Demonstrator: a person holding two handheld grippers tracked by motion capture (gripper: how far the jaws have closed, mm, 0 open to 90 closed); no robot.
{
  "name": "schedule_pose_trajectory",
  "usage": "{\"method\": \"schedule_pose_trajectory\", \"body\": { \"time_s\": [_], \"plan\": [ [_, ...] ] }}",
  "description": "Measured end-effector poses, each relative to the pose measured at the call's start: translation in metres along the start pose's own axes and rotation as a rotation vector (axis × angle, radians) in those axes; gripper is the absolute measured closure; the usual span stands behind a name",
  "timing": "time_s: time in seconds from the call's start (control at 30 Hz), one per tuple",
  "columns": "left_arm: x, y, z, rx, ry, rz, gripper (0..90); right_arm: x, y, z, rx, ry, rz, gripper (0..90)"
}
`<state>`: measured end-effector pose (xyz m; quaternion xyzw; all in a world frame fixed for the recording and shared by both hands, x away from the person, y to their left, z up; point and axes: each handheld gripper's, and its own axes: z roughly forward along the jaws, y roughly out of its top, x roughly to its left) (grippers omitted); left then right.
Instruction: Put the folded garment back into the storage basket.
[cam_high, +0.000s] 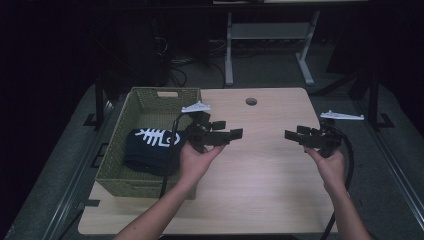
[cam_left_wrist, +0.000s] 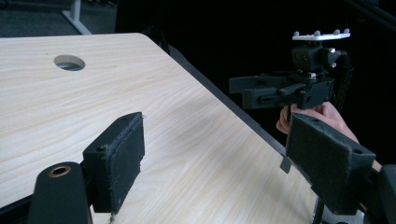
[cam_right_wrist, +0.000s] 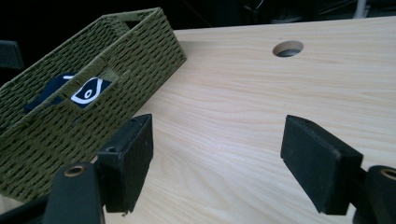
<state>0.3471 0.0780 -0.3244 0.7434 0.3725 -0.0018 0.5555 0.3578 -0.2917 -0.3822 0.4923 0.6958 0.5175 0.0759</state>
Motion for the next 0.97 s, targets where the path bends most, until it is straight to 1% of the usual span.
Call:
{"method": "schedule_pose_trajectory", "body": {
  "time_s": [0.17, 0.27, 0.3, 0.33, 0.37, 0.43, 0.5, 0.53, 0.57, 0.6, 0.67, 0.7, 0.73, 0.8, 0.83, 0.9, 0.93, 0.97],
  "plan": [
    [-0.006, -0.01, 0.014, 0.01, -0.016, 0.014, 18.7, -0.008, -0.009, -0.008, 0.008, -0.015, 0.01, 25.0],
    [-0.01, -0.018, 0.025, 0.016, -0.024, 0.015, 18.8, -0.015, -0.018, -0.015, 0.012, -0.031, 0.024, 25.0],
    [-0.01, -0.018, 0.025, 0.016, -0.024, 0.015, 18.8, -0.015, -0.018, -0.015, 0.012, -0.031, 0.024, 25.0],
    [-0.013, -0.023, 0.029, 0.013, -0.035, 0.008, 18.8, -0.018, -0.022, -0.019, 0.009, -0.039, 0.032, 24.9],
    [-0.014, -0.026, 0.03, 0.015, -0.038, 0.01, 18.8, -0.019, -0.025, -0.02, 0.011, -0.042, 0.033, 25.0],
    [-0.018, -0.03, 0.033, 0.019, -0.034, 0.026, 18.8, -0.02, -0.03, -0.023, 0.011, -0.048, 0.034, 25.0],
    [-0.02, -0.033, 0.034, 0.018, -0.038, 0.028, 18.9, -0.021, -0.033, -0.025, 0.008, -0.047, 0.03, 25.0],
    [-0.021, -0.035, 0.035, 0.022, -0.042, 0.031, 19.0, -0.02, -0.038, -0.027, 0.013, -0.05, 0.033, 24.9],
    [-0.023, -0.037, 0.037, 0.023, -0.045, 0.036, 19.0, -0.02, -0.038, -0.027, 0.013, -0.05, 0.033, 24.9],
    [-0.027, -0.043, 0.039, 0.022, -0.046, 0.047, 19.0, -0.02, -0.043, -0.028, 0.008, -0.037, 0.031, 25.0],
    [-0.029, -0.049, 0.04, 0.029, -0.058, 0.049, 18.9, -0.017, -0.049, -0.03, 0.01, -0.038, 0.029, 24.7],
    [-0.029, -0.049, 0.04, 0.029, -0.058, 0.049, 18.8, -0.017, -0.049, -0.03, 0.01, -0.038, 0.029, 24.7],
    [-0.03, -0.054, 0.041, 0.037, -0.06, 0.058, 18.8, -0.016, -0.051, -0.031, 0.005, -0.038, 0.024, 24.7],
    [-0.034, -0.064, 0.04, 0.035, -0.067, 0.063, 18.6, -0.011, -0.058, -0.034, 0.0, -0.041, 0.009, 24.0],
    [-0.035, -0.068, 0.04, 0.036, -0.072, 0.067, 18.6, -0.006, -0.064, -0.037, -0.013, -0.053, -0.016, 23.5],
    [-0.037, -0.078, 0.04, 0.048, -0.084, 0.076, 18.6, 0.001, -0.073, -0.041, -0.026, -0.055, -0.034, 22.9],
    [-0.04, -0.086, 0.038, 0.059, -0.097, 0.091, 18.6, 0.008, -0.088, -0.045, -0.066, -0.035, -0.042, 22.5],
    [-0.04, -0.086, 0.038, 0.059, -0.097, 0.091, 18.6, 0.008, -0.088, -0.045, -0.066, -0.035, -0.042, 22.5]
  ]
}}
